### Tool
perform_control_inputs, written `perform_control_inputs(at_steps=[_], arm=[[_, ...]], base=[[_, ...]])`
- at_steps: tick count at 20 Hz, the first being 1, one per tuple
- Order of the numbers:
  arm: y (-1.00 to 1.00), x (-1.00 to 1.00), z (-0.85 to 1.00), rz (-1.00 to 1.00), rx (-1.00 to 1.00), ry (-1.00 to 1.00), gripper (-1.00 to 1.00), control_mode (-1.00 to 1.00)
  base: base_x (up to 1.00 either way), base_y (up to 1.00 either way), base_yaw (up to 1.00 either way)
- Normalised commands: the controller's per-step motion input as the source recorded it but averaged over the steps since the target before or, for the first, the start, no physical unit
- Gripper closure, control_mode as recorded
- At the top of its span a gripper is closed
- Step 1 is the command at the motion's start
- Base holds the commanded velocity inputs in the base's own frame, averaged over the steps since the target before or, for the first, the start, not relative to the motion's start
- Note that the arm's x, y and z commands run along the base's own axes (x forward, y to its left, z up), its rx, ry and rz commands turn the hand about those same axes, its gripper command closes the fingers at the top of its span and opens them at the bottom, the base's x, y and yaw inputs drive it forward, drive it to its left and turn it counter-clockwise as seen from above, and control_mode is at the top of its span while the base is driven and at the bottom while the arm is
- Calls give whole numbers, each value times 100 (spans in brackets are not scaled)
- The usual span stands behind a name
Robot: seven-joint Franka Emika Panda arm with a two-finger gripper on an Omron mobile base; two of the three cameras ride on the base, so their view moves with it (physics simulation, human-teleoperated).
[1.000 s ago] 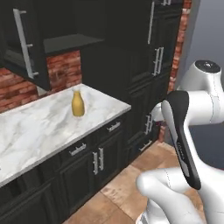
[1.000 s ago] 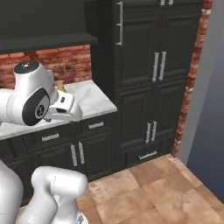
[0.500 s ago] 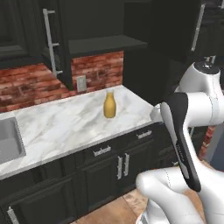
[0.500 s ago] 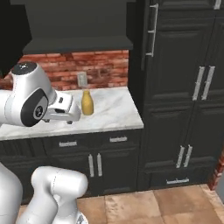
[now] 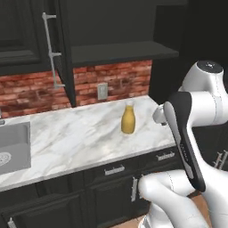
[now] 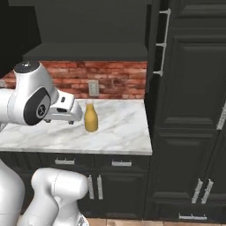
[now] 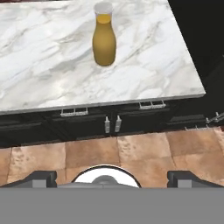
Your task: There is a tray on the dining counter. Grab the cup, mug, and pitcher and place them on the tray. The pitcher may be placed next to the tray if it cannot fit the tray.
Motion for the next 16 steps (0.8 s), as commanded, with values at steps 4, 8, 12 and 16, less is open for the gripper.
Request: perform_control_inputs(at_steps=[4,8,12,16], arm=[[0,0,0,0,0,0,-100,100],[0,0,0,0,0,0,-100,100],[0,0,0,0,0,0,-100,100],[0,0,0,0,0,0,-100,100]], base=[[46,-2,33],[59,-27,26],[41,-31,6],[39,-40,0]])
